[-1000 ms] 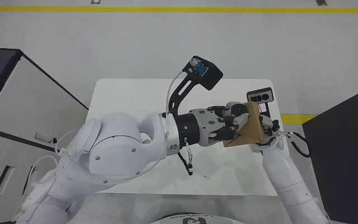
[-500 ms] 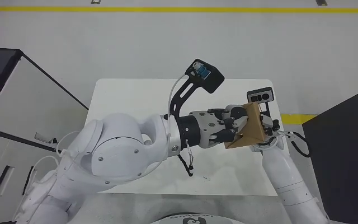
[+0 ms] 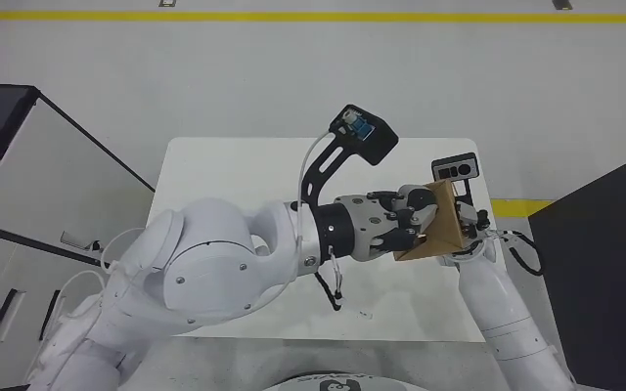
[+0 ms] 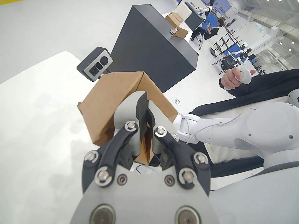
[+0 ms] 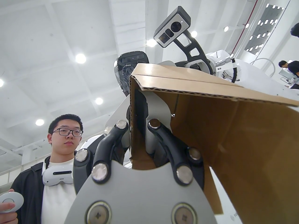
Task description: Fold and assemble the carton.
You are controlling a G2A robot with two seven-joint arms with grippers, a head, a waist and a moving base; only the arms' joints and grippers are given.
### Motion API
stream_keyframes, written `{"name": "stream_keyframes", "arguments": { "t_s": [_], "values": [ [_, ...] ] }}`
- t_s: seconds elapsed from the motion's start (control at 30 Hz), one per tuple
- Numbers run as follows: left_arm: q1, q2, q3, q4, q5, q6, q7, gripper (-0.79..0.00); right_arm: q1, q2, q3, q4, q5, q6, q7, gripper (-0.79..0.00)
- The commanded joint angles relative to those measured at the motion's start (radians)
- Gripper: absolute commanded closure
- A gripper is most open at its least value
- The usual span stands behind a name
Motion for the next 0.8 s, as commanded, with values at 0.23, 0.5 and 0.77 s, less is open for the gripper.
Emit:
{"name": "stream_keyframes", "arguments": {
  "t_s": [0.23,0.5,0.77],
  "values": [
    [-0.003,-0.003,-0.001,0.0,0.0,0.005,-0.002,0.0,-0.002,0.001,0.001,-0.002,-0.002,0.0,0.0,0.0],
    [0.002,-0.004,0.003,0.0,-0.004,0.001,-0.006,0.0,-0.005,0.002,-0.001,-0.007,-0.004,0.0,0.0,0.0],
    [0.003,-0.005,-0.003,0.0,-0.001,-0.001,-0.007,0.0,-0.006,0.002,0.0,-0.006,-0.002,0.0,0.0,0.0]
  ]
}}
